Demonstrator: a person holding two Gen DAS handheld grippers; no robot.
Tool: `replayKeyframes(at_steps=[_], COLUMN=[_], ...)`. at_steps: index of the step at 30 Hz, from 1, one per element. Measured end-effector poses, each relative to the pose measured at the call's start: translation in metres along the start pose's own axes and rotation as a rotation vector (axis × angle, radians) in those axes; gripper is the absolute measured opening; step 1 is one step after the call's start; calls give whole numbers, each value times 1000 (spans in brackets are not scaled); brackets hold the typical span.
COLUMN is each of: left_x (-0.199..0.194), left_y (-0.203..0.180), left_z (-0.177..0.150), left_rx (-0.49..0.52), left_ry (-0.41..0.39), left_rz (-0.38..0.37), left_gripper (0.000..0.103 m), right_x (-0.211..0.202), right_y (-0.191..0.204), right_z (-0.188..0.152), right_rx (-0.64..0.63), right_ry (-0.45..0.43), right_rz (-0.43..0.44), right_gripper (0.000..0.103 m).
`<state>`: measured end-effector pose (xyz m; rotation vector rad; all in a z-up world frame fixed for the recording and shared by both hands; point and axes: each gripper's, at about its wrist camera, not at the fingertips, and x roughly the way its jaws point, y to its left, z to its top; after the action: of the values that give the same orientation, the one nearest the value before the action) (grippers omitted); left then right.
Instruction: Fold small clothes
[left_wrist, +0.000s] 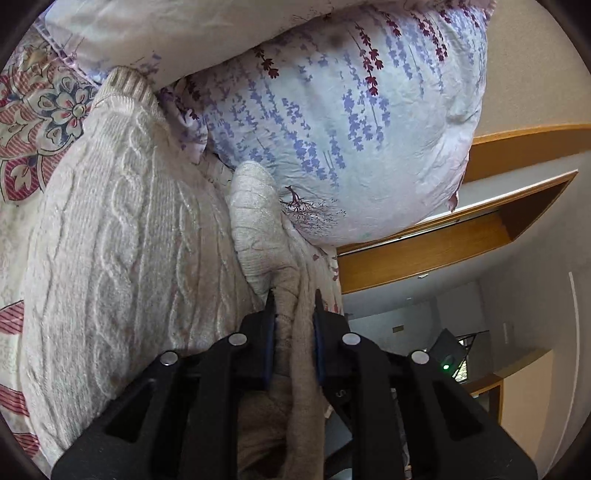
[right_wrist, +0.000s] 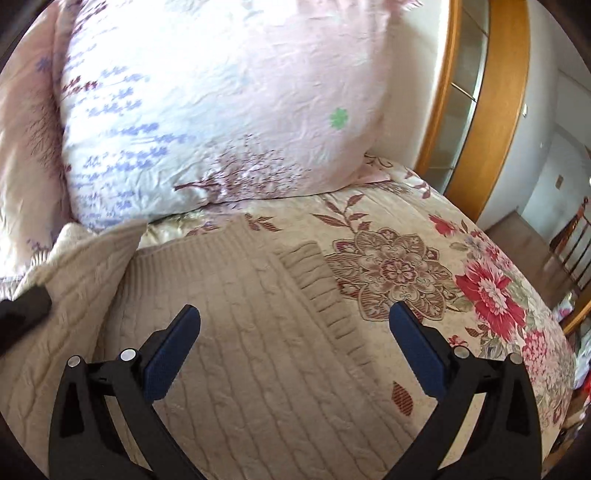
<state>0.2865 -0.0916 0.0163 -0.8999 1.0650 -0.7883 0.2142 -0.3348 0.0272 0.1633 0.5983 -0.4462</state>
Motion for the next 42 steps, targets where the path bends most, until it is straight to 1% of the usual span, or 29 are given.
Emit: replayKeyframes(at_steps=[1,2,3,4,5,6,7,8,9,11,12,14,15,16,17,19,21,22,24,27,28,29,30,31,32,34,37,40,42], left_x=[1,2,0,-5,-12,-23,-36,-50,-64,-89,-98,-109,-110,-113,-118,-116,-114,-114,-114,-105,-103,-100,-98,-97,-97,-100,-103,-106,-107], left_y=[-4,-6,-9,-12,-17,-23,-29,-35,-40,-44,-43,-31,-26,-18,-7,3,5,4,-1,-10,-11,-12,-11,-10,-7,-1,9,15,17], left_z=[-1,-1,0,-1,-1,-3,-5,-7,-11,-16,-20,-26,-28,-28,-30,-31,-30,-31,-35,-41,-42,-42,-42,-40,-38,-33,-27,-24,-23], left_rx=[7,4,-3,-10,-6,15,53,105,165,268,307,354,359,355,347,340,336,350,396,492,506,512,512,503,485,441,371,325,314], left_ry=[6,16,25,29,20,2,-21,-48,-82,-149,-176,-214,-220,-220,-216,-211,-184,-183,-202,-215,-215,-209,-196,-183,-174,-157,-140,-137,-140], left_rz=[5,-15,-62,-114,-148,-155,-132,-83,-9,155,229,347,387,405,397,363,396,414,487,627,671,690,689,684,676,649,606,585,582], left_gripper=[22,31,47,56,70,80,85,93,99,101,101,101,101,101,101,101,101,101,101,101,101,101,101,101,101,101,101,101,101], right_x=[-3,-6,-9,-12,-16,-18,-18,-17,-15,-7,-2,1,1,3,4,6,10,13,19,26,25,23,22,22,24,25,14,-2,-18], right_y=[-6,-12,-18,-24,-29,-35,-40,-41,-44,-48,-49,-43,-39,-35,-30,-20,-10,-7,1,18,22,25,26,25,26,30,38,42,44], right_z=[-1,-1,-2,0,0,2,4,7,10,14,17,19,20,21,21,20,20,19,16,7,5,5,4,4,2,-1,-2,10,21], right_rx=[21,43,66,88,109,125,142,162,193,251,275,285,281,273,262,232,198,190,174,131,105,88,84,95,108,106,45,20,-9], right_ry=[-28,-63,-100,-132,-160,-174,-177,-160,-125,-16,43,158,214,262,309,381,437,454,492,558,553,541,537,536,551,552,480,364,274], right_rz=[37,101,181,243,295,337,392,456,520,682,747,834,861,887,902,877,821,798,785,792,773,763,762,773,799,834,832,850,854], right_gripper=[102,102,102,102,102,102,102,102,102,102,100,85,82,74,69,68,68,68,68,67,67,66,66,51,33,26,21,19,18])
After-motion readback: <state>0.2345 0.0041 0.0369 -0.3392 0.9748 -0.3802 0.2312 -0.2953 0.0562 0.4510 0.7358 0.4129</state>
